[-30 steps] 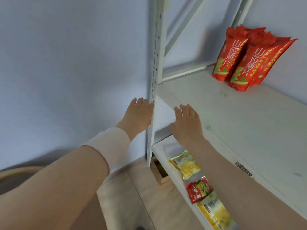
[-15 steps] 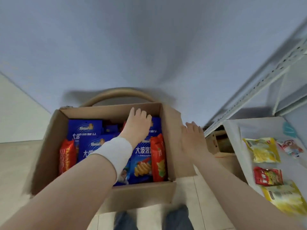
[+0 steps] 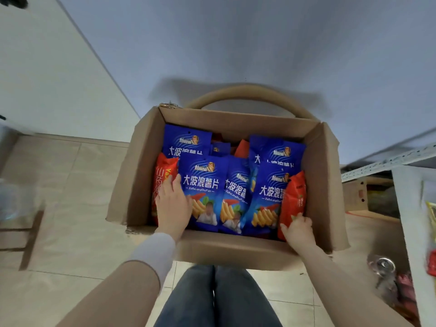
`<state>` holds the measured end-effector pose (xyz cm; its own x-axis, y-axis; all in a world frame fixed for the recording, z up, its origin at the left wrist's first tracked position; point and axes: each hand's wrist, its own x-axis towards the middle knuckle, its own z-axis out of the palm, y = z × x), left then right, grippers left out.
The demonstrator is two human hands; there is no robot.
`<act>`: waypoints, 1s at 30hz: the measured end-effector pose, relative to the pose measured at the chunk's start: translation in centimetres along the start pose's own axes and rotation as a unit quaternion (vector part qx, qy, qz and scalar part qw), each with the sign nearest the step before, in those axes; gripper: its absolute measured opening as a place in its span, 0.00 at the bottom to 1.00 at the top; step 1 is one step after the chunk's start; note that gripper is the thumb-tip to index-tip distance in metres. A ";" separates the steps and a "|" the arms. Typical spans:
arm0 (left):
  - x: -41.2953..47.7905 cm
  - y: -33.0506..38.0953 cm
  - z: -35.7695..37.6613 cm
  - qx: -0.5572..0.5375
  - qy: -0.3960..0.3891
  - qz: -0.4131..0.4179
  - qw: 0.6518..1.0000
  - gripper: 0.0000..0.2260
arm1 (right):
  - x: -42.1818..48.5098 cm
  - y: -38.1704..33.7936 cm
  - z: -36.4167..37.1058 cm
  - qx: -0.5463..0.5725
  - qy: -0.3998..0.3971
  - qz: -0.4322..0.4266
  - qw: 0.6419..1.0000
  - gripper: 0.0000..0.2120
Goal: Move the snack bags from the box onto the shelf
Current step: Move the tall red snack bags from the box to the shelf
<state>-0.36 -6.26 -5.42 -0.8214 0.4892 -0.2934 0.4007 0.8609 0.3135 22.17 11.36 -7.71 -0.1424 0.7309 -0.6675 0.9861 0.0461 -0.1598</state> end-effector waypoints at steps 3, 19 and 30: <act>1.5 -2.4 1.8 -0.101 -0.009 -0.151 0.983 0.27 | 2.6 0.0 1.0 0.059 0.009 0.055 0.997 0.32; 6.9 -5.2 4.3 -0.081 -0.106 -0.164 0.977 0.32 | 6.3 -0.2 3.3 0.144 0.112 0.116 0.976 0.30; 6.9 -4.1 3.1 -0.175 -0.128 -0.154 0.964 0.34 | 6.4 0.1 2.0 -0.021 0.042 -0.008 0.999 0.43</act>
<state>-6.42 -6.00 -11.55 -0.7349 0.2743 -0.6202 -0.0451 0.8927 0.4483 21.18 14.68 -13.45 -0.1513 0.7839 -0.6021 0.9869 0.0848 -0.1375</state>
